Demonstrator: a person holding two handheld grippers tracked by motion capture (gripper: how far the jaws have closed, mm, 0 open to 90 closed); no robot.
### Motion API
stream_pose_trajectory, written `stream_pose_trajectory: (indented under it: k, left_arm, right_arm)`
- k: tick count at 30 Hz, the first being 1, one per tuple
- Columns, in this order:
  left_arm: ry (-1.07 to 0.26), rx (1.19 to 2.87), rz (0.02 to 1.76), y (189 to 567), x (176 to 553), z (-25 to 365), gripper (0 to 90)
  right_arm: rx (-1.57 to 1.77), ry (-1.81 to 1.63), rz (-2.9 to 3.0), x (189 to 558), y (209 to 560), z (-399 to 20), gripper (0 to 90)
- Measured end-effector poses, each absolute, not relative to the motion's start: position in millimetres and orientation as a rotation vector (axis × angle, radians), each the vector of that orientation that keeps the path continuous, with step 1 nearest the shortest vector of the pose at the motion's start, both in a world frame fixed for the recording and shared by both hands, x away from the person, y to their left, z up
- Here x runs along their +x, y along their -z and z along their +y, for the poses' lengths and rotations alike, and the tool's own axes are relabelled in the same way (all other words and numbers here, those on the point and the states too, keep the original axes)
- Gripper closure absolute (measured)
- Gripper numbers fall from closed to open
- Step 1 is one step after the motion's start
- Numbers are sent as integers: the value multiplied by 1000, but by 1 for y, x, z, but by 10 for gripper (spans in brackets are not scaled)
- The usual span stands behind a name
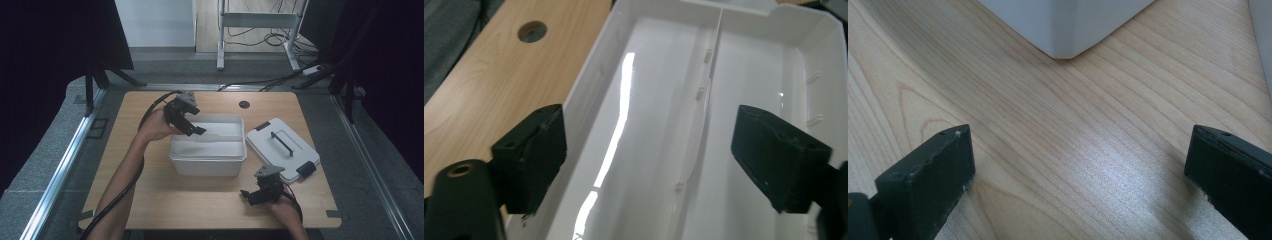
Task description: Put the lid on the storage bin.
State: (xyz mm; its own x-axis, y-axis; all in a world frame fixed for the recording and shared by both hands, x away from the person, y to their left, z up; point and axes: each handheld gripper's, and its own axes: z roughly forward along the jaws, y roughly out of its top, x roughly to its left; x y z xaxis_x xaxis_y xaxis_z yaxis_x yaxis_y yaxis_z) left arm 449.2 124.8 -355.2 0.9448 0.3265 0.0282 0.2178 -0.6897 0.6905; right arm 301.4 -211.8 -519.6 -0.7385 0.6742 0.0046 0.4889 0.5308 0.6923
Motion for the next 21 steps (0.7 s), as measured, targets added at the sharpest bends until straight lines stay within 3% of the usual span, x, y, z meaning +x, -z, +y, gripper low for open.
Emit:
stream_pose_trajectory:
  k: [9,11,21]
  left_arm:
    - [-312,2311,551,353,432,164,24]
    - [-340,2312,579,356,425,176,1]
    - [-389,2297,647,366,400,213,0]
  right_arm:
    - [972,-1005,2517,302,519,-212,0]
    - [971,-990,2538,303,516,-212,33]
    - [951,-1022,2541,315,491,-217,95]
